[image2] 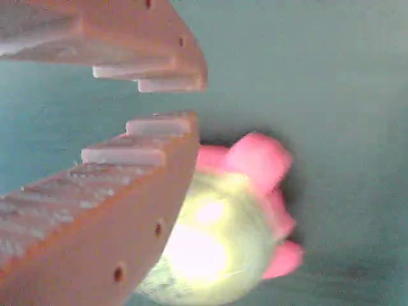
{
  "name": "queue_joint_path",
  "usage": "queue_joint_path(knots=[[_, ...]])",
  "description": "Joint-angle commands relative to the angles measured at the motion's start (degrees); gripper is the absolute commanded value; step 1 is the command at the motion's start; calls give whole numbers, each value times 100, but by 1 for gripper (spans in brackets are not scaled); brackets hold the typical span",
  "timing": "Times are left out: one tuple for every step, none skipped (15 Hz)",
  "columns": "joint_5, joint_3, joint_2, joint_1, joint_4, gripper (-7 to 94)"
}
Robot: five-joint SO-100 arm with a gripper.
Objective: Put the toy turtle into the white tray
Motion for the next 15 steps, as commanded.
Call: queue_joint_path(knots=[[-272, -1890, -1178, 264, 404, 0], [-369, -2461, -1661, 404, 545, 0], [-448, -2962, -2092, 510, 703, 1], [-536, -3375, -2452, 580, 879, 7], [-650, -3700, -2777, 624, 1081, 16], [-738, -3902, -3076, 659, 1187, 26], [-853, -4069, -3331, 668, 1310, 36], [-923, -4166, -3498, 668, 1397, 39], [-1028, -4236, -3656, 633, 1538, 47], [-1116, -4315, -3779, 633, 1626, 49], [-1213, -4386, -3885, 633, 1696, 56], [-1257, -4474, -3973, 650, 1714, 56], [-1274, -4579, -4052, 686, 1793, 56], [-1292, -4693, -4113, 712, 1942, 61], [-1336, -4729, -4166, 747, 2004, 65]])
